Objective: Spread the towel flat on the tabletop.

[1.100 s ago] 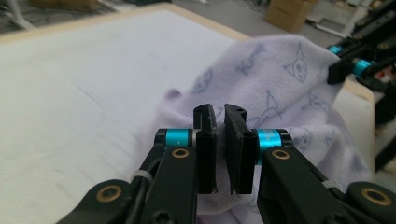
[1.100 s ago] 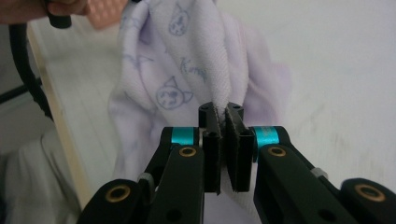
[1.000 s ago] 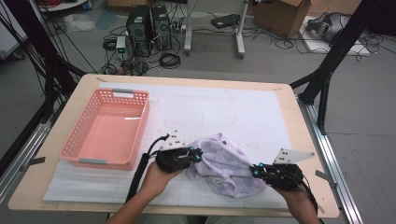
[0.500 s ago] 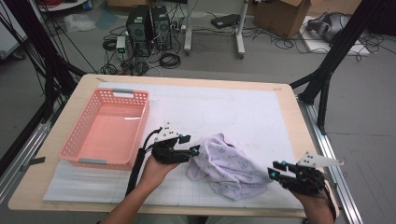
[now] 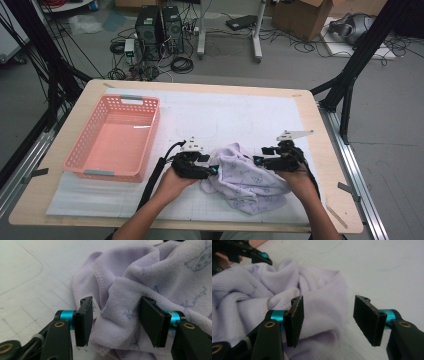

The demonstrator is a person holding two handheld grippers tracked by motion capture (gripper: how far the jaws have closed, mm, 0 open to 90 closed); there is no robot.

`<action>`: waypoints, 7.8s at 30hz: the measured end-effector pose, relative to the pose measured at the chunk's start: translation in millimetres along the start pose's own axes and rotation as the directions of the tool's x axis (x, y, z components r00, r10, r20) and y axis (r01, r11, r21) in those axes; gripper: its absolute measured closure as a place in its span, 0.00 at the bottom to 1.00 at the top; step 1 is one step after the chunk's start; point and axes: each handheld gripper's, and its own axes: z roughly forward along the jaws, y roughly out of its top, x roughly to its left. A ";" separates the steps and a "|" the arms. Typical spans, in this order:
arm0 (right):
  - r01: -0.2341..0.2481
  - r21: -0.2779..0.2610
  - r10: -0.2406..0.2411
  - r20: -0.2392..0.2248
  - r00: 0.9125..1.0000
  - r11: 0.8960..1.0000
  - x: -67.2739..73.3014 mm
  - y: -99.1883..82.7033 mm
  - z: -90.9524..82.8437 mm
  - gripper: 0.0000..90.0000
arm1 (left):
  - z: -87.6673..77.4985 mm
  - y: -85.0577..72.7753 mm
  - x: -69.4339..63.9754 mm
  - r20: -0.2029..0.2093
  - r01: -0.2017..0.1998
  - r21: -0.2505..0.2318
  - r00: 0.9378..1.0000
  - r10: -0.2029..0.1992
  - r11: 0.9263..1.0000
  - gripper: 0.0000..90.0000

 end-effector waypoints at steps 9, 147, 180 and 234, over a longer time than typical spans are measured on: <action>0.119 0.107 -0.108 -0.102 0.989 0.987 14.8 6.3 30.5 0.89 | -2.0 3.6 -4.8 -0.009 -0.079 0.017 0.997 0.080 0.997 0.87; 0.181 0.136 -0.202 0.167 0.965 0.974 54.4 -22.3 40.3 0.80 | -42.6 20.8 41.0 -0.188 -0.002 -0.249 0.981 -0.046 0.968 0.48; -0.163 -0.259 0.255 0.381 0.888 0.952 -65.6 -16.2 -61.1 0.44 | -30.5 17.3 35.0 -0.163 -0.013 -0.220 0.986 -0.023 0.975 0.52; -0.073 -0.240 0.117 0.176 0.977 0.968 6.7 -26.5 -55.5 0.64 | -17.3 22.3 6.3 -0.073 -0.183 -0.130 0.982 0.174 0.975 0.49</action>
